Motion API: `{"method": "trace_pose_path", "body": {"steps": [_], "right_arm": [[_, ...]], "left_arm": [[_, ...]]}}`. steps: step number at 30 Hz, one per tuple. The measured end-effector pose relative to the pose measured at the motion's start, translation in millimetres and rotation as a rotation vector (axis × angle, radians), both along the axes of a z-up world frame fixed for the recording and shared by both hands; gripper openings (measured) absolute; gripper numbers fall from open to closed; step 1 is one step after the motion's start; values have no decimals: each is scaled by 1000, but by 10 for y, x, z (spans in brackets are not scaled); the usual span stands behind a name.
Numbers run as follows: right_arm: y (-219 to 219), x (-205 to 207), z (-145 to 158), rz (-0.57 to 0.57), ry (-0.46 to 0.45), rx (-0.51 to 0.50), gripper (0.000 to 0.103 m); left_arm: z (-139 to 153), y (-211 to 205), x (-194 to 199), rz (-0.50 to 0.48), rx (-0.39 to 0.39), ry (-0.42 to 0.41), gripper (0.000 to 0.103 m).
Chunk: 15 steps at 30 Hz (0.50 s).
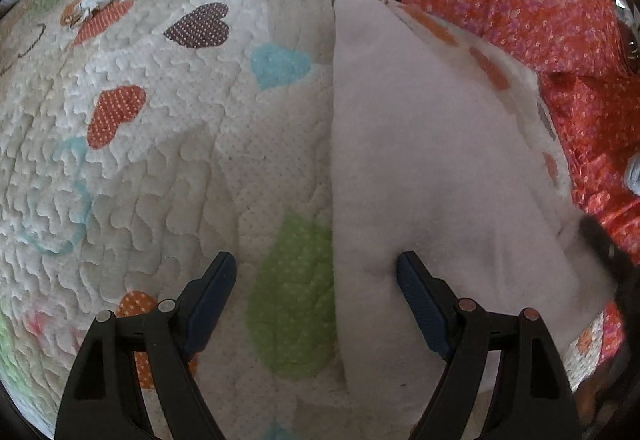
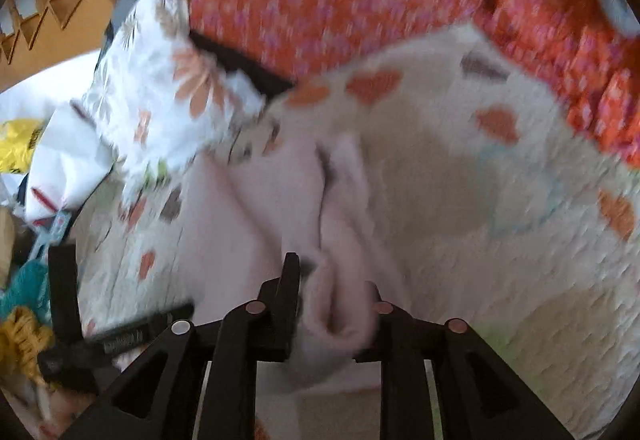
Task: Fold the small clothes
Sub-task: 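Lift the held edge and fold it over the other half with the right gripper, then lower the folded edge onto the sweater and open the right gripper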
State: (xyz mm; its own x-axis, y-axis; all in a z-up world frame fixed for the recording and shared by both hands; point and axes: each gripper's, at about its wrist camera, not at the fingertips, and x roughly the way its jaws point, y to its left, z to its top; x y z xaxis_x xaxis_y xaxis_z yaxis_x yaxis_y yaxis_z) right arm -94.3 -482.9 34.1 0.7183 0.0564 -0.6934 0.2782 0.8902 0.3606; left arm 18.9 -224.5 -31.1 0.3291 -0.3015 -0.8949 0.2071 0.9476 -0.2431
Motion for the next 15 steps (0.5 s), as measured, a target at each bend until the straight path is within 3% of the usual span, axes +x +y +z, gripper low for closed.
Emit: {"method": "trace_pose_path", "body": {"steps": [4, 5, 6, 11, 12, 13, 15], "right_arm": [[-22, 425, 136, 32, 11, -62, 27], [-28, 553, 167, 46, 12, -59, 34], [-19, 726, 167, 77, 34, -48, 50], [90, 1472, -176, 146, 203, -34, 52], [120, 1574, -272, 150, 242, -54, 37], [132, 1626, -340, 145, 262, -67, 9], [112, 1608, -340, 152, 236, -24, 9]], "left_arm": [[-8, -11, -17, 5, 4, -1, 85], [-5, -18, -28, 5, 7, -6, 85], [-9, -31, -28, 5, 10, -8, 85], [-13, -32, -15, 2, 8, -2, 85], [-14, -25, -13, 2, 5, 1, 85], [-12, -19, -10, 2, 5, 4, 85], [-1, -13, -19, 1, 5, 6, 85]]}}
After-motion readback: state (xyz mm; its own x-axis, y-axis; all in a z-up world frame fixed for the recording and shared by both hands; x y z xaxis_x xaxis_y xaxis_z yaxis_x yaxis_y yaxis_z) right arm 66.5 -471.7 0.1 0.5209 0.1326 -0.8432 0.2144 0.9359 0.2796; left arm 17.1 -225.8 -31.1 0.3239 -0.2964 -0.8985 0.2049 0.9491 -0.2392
